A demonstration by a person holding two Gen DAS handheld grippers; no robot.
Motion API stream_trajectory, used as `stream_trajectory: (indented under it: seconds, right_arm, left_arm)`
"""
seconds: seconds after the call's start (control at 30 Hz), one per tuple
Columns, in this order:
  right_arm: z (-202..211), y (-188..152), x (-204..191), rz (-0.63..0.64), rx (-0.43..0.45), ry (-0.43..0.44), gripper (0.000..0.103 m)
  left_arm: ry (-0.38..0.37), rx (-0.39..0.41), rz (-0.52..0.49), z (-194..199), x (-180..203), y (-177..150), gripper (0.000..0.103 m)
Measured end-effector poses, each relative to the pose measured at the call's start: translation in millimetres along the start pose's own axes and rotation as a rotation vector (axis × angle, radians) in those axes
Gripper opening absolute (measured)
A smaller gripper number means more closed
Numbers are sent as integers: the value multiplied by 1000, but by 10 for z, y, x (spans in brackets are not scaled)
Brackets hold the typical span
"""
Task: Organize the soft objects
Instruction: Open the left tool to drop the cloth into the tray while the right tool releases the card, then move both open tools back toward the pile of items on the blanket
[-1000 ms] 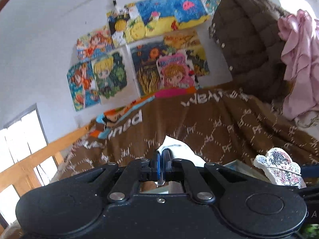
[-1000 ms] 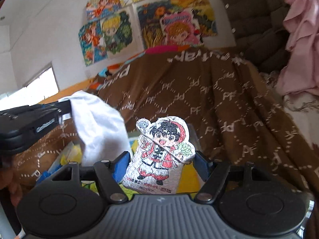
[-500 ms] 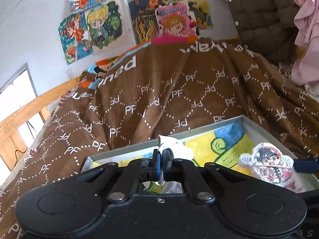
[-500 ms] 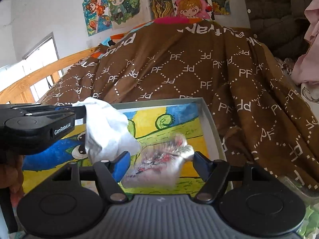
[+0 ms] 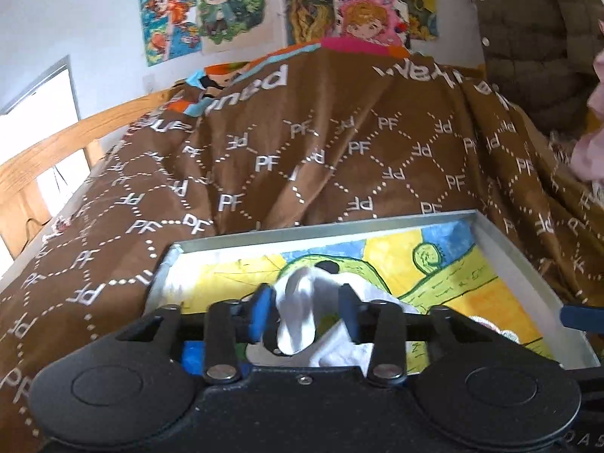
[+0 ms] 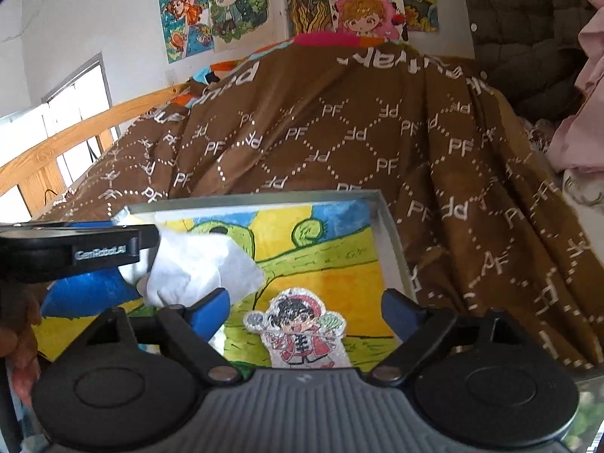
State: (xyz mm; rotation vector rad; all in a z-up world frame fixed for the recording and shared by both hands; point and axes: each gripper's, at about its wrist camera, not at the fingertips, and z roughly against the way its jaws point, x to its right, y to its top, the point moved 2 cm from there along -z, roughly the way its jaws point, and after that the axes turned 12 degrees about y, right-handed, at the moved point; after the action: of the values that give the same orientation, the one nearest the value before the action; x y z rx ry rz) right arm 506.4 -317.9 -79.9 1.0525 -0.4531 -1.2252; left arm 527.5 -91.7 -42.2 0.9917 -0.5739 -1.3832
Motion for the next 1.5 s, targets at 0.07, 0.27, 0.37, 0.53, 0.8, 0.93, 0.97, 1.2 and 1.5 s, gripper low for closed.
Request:
stream_trajectory:
  seconds: [0.07,0.27,0.37,0.53,0.8,0.93,0.97,1.2,1.5]
  right_arm:
    - [139,53,-26,-8,15,0,98]
    - [671,148,-174,-5,60,-11,103]
    - [986,127,-288,38,93,-34,103]
    - [1503,60,-526,101,195,-12,103]
    - [2019,-138,-832,141,278,-41,103]
    - [2221,-415,-996,215,310,-128,103]
    - [2243,-470,-1035,231,301,-132,103]
    - [2377,-768,-1269,257,277,-168,103]
    - [2431,-1082,-1376,199,226,-187,103]
  left_arm:
    - [-3,7,33,109,-72,16,62]
    - [-74,114,159,627,-374,43,93]
    - [-82,167,216,943,-501,30,101]
    - [-109,224,289,1451,-683,-2,102]
    - [-14,409,254,2260,-832,-201,102]
    - [-1,434,289,2567,-946,-320,102]
    - [0,443,300,2651,-971,-373,102]
    - [-17,468,324,3066,-1056,-801,102]
    - [-40,390,394,3178,-1288,-1261,102]
